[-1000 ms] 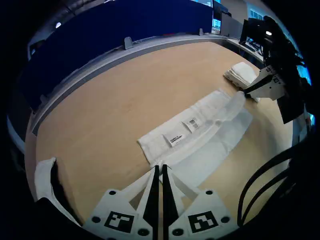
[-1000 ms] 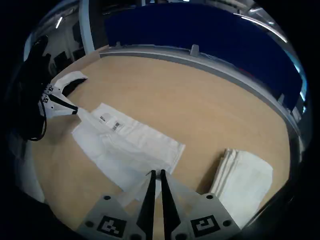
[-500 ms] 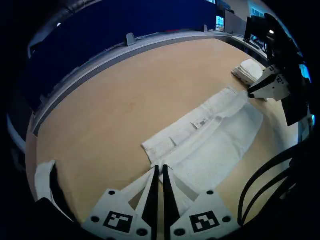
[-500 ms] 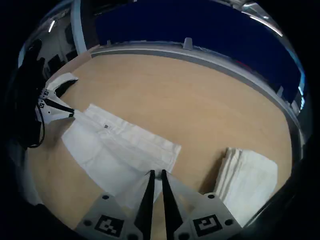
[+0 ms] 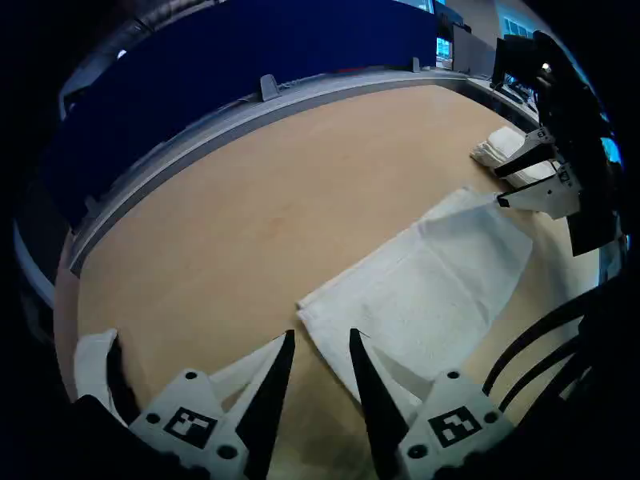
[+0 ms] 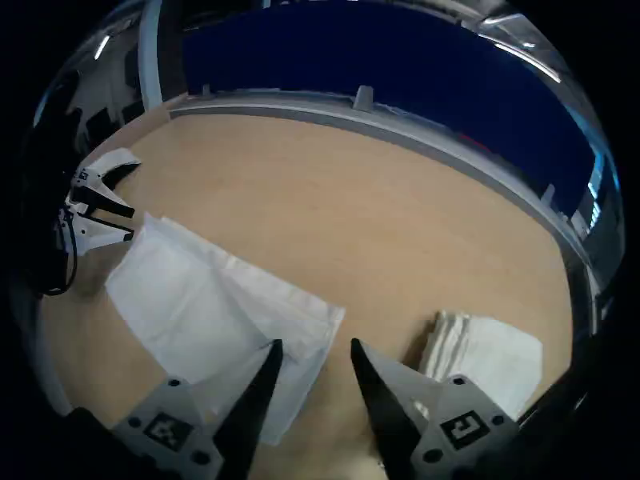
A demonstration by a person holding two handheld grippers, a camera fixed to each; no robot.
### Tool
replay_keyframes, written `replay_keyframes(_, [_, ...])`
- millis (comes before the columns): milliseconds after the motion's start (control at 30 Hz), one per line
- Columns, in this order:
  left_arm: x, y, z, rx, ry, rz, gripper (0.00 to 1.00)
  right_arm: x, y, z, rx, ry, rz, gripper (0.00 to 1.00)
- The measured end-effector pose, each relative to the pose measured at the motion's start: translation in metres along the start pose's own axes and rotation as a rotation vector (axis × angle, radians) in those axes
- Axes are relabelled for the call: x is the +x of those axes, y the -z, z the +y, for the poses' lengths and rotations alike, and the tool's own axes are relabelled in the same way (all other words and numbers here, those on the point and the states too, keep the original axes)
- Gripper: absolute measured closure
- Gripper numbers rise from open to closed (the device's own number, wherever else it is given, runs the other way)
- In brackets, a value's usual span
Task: Fold towel
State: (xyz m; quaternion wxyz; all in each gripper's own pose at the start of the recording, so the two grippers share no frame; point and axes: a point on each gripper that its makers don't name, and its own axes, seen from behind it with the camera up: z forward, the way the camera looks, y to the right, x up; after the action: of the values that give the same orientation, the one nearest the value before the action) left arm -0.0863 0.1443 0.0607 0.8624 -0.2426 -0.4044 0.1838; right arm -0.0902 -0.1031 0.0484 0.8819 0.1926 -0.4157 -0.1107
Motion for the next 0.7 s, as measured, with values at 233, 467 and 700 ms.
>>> replay_keyframes(233, [0.006,0.004,-0.003,0.007,0.012,0.029,0.28,0.014,0.004,0.003,-0.014,-0.026,0.043,0.02])
replay_keyframes(467, [0.002,0.009,-0.003,0.005,0.038,0.032,0.17,0.009,0.009,-0.001,-0.004,-0.021,0.037,0.02])
replay_keyframes(700, [-0.009,0.025,-0.004,0.021,0.093,0.046,0.10,-0.010,0.019,-0.012,0.026,0.010,0.011,0.02])
